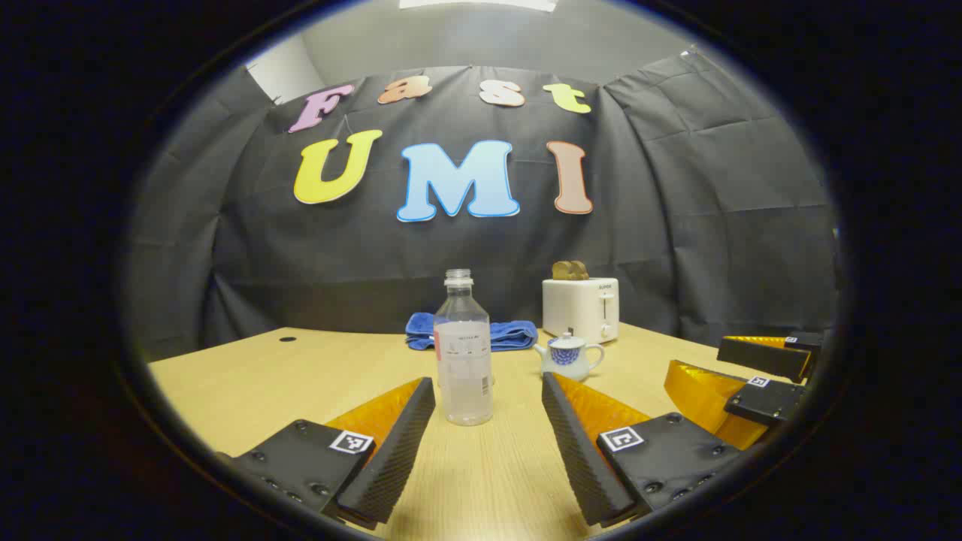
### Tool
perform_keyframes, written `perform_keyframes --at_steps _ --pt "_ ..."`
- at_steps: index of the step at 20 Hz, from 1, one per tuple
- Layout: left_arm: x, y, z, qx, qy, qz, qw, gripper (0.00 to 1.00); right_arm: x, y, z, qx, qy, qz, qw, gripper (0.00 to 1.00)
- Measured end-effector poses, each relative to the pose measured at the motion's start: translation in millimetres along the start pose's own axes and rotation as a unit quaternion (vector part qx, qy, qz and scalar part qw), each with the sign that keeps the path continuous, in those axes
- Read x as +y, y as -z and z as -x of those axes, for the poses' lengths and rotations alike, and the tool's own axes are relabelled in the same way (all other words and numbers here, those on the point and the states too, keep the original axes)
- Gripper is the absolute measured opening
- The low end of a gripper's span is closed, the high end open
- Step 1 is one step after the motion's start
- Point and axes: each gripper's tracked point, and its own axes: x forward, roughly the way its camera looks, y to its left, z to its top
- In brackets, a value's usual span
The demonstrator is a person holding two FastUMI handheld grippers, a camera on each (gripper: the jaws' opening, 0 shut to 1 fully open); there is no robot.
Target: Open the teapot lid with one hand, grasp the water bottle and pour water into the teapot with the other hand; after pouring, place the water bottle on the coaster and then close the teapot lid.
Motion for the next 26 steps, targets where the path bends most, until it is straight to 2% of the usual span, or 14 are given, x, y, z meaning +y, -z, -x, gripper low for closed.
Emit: perform_keyframes --at_steps 10,12,14,16,19,22,26 --pt "9 -1 7 0.001 -0.025 0.0 1.0 0.99 5 0 0 0.004 -0.017 0.004 1.0 0.96" --pt "3 4 5 0.014 -0.015 0.001 1.0 0.99 6 -3 -2 0.017 -0.029 -0.001 0.999 0.96" --pt "0 11 2 0.037 -0.002 0.02 0.999 0.99 5 -27 -4 -0.004 -0.034 0.006 0.999 0.96" --pt "5 -2 -2 0.038 0.0 0.033 0.999 1.0 4 -58 -12 -0.035 -0.037 0.031 0.998 0.95" --pt "22 -33 -15 0.016 -0.017 0.016 1.0 0.99 14 -101 -28 -0.076 -0.065 0.066 0.993 0.95" --pt "32 -44 -34 0.008 -0.024 -0.006 1.0 0.99 22 -116 -54 -0.071 -0.089 0.051 0.992 0.95" --pt "31 -43 -64 0.013 -0.015 -0.016 1.0 0.99 29 -134 -97 -0.065 -0.097 0.033 0.993 0.94"
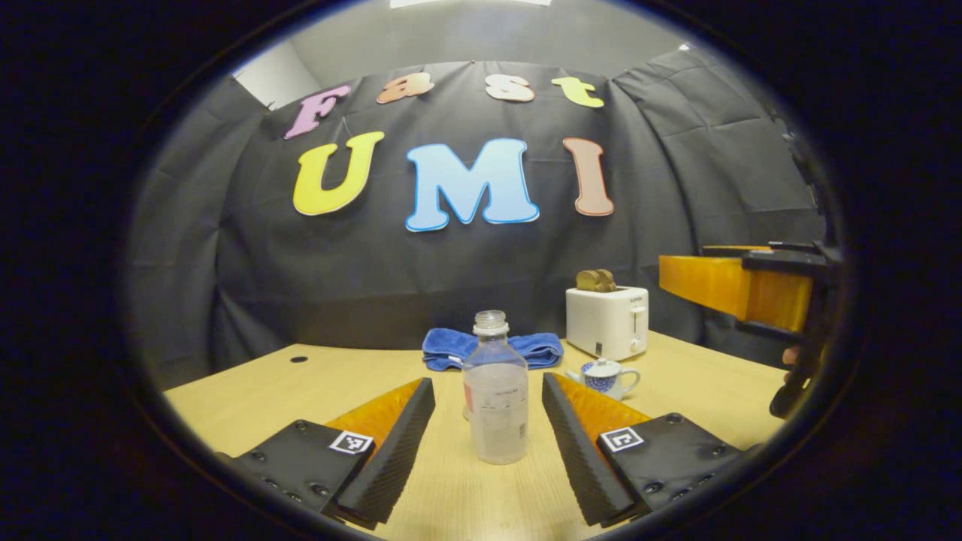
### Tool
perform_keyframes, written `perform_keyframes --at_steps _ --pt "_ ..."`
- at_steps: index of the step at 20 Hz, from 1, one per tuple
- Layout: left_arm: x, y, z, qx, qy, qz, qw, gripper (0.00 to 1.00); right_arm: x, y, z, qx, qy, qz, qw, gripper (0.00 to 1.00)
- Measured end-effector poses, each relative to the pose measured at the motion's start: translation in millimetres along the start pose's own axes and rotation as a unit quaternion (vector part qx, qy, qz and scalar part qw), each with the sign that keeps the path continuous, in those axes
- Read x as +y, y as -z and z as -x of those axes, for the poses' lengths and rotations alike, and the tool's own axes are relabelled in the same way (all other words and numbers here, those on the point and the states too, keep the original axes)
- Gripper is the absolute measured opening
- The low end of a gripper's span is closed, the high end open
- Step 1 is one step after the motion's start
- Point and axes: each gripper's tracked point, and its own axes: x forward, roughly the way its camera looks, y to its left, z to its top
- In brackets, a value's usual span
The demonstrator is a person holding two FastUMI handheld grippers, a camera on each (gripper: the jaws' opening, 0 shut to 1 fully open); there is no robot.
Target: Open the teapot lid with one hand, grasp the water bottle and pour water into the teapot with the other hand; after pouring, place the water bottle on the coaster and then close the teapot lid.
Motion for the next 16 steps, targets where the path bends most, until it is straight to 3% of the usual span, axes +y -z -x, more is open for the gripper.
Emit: perform_keyframes --at_steps 4,14,16 --pt "-5 13 -32 0.009 0.013 0.005 1.0 0.99 2 10 -47 -0.003 -0.012 -0.016 1.0 0.94" --pt "-1 50 -86 0.044 0.04 -0.005 0.998 1.0 3 122 -130 0.095 -0.005 -0.054 0.994 0.94" --pt "0 49 -90 0.04 0.044 -0.008 0.998 1.0 7 140 -142 0.111 -0.009 -0.051 0.992 0.86"
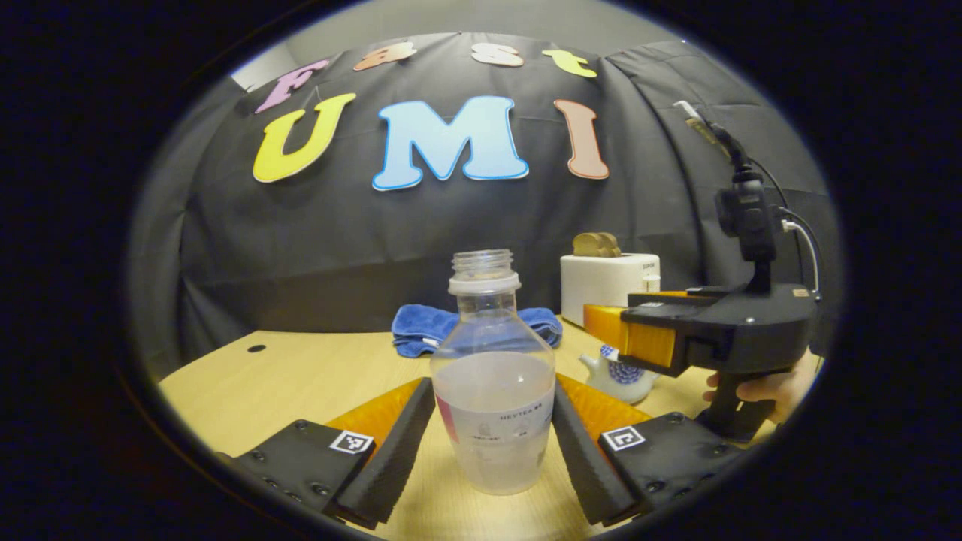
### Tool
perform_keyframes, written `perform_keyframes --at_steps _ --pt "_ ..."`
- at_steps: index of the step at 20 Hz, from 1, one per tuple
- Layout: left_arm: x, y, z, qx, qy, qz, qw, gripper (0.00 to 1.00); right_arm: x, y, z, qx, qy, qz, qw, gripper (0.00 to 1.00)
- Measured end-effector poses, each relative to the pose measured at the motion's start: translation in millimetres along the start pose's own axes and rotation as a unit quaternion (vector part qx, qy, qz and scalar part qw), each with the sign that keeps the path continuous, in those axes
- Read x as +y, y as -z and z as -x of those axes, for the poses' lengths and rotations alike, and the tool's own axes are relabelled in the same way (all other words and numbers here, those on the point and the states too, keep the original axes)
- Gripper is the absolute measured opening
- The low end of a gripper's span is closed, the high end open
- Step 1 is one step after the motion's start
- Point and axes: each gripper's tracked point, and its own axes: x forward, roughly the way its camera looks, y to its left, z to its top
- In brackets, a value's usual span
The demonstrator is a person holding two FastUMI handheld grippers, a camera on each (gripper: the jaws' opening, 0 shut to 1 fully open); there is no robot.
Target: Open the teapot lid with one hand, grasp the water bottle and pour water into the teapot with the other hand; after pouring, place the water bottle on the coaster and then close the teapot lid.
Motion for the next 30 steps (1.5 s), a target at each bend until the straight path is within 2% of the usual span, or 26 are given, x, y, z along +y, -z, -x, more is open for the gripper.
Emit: perform_keyframes --at_steps 3,5,7,10,11,12,14,15,17,18,21,22,24,30 --pt "1 -4 -9 -0.004 0.004 0.01 1.0 1.0 -2 13 -16 0.019 0.001 0.005 1.0 0.86" --pt "0 0 -13 0.001 0.009 0.02 1.0 1.0 0 22 -22 0.032 -0.006 0.0 0.999 0.73" --pt "-1 1 -10 0.002 0.009 0.02 1.0 1.0 -5 22 -23 0.028 -0.001 0.001 1.0 0.73" --pt "-2 -4 -8 -0.002 0.012 0.023 1.0 1.0 -8 24 -25 0.031 0.005 0.003 0.999 0.57" --pt "-4 -3 -7 -0.001 0.014 0.025 1.0 1.0 -8 24 -27 0.035 0.007 0.008 0.999 0.57" --pt "-4 -3 -7 -0.001 0.014 0.025 1.0 1.0 -15 22 -27 0.032 0.026 0.016 0.999 0.53" --pt "-3 -1 -6 0.002 0.011 0.019 1.0 1.0 -13 22 -30 0.043 0.021 0.011 0.999 0.2" --pt "-2 0 -5 0.002 0.011 0.019 1.0 1.0 -14 26 -31 0.05 0.02 0.012 0.998 0.26" --pt "-4 2 -6 0.003 0.015 0.024 1.0 1.0 -19 26 -34 0.038 0.026 0.015 0.999 0.26" --pt "-4 2 -6 0.005 0.015 0.025 1.0 1.0 -17 19 -25 0.033 0.02 0.013 0.999 0.12" --pt "-6 6 -6 0.009 0.016 0.027 0.999 1.0 -14 18 -24 0.018 0.002 0.012 1.0 0.12" --pt "-6 7 -6 0.011 0.017 0.027 0.999 1.0 -12 19 -26 0.016 -0.002 0.008 1.0 0.06" --pt "-7 7 -6 0.013 0.017 0.024 0.999 1.0 -11 17 -25 0.01 -0.005 0.008 1.0 0.07" --pt "-6 11 -7 0.02 0.016 0.016 1.0 1.0 -5 -20 -10 -0.043 -0.019 0.007 0.999 0.06"
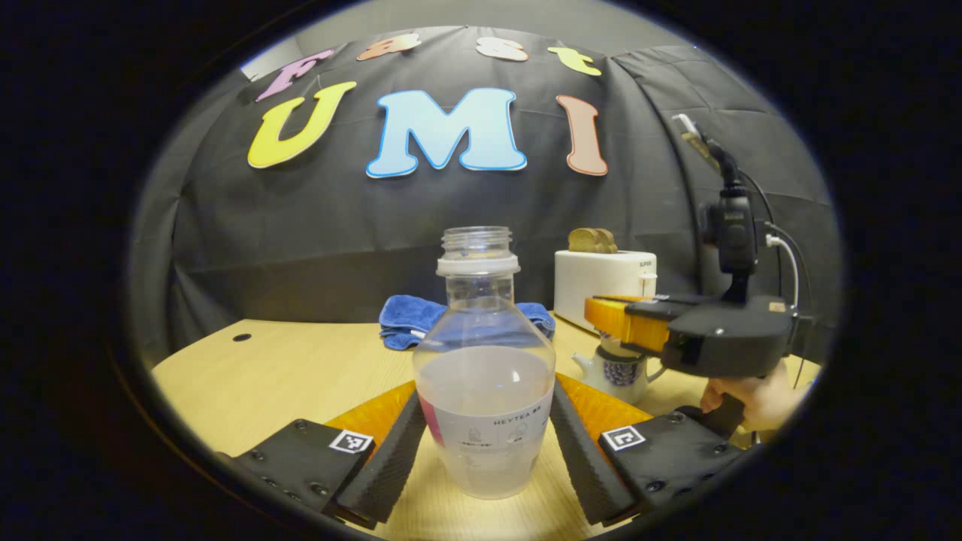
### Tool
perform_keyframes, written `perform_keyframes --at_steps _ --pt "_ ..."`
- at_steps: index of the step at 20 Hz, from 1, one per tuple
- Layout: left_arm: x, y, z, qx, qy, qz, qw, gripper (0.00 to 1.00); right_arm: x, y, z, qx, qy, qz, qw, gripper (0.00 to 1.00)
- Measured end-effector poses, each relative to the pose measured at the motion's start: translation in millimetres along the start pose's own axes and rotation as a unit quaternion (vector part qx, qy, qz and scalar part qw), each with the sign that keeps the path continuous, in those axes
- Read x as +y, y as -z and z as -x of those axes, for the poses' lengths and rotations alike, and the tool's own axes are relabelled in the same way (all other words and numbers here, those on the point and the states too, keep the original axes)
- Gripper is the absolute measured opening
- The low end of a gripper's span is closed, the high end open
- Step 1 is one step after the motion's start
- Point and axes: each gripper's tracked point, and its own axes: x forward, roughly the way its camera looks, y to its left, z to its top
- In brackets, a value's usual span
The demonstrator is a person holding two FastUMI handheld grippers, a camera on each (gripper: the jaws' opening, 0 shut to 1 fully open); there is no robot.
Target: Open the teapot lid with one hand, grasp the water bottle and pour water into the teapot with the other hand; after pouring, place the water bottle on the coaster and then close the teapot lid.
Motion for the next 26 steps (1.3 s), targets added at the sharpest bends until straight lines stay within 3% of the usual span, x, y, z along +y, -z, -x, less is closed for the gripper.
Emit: perform_keyframes --at_steps 4,8,11,14,17,20,24,26 --pt "-2 5 -3 0.01 0.008 -0.007 1.0 1.0 -12 -27 17 -0.013 0.005 -0.001 1.0 0.06" --pt "-3 9 -4 0.026 0.012 -0.022 0.999 0.92 -38 -43 42 -0.011 0.013 -0.008 1.0 0.06" --pt "-9 7 -8 0.054 0.024 -0.059 0.997 0.88 -62 -40 65 -0.004 0.02 -0.015 1.0 0.06" --pt "-11 8 -15 0.096 0.032 -0.151 0.983 0.85 -88 -31 82 0.001 0.032 -0.027 0.999 0.06" --pt "-11 4 -29 0.135 0.033 -0.274 0.952 0.85 -109 -19 93 0.001 0.034 -0.053 0.998 0.06" --pt "-7 -8 -45 0.156 0.027 -0.394 0.905 0.84 -128 -2 94 0.009 0.043 -0.062 0.997 0.06" --pt "-9 -12 -59 0.179 0.03 -0.506 0.843 0.84 -141 -2 97 0.011 0.049 -0.069 0.996 0.06" --pt "-8 -14 -66 0.191 0.03 -0.559 0.806 0.84 -146 -4 99 0.008 0.055 -0.073 0.996 0.06"
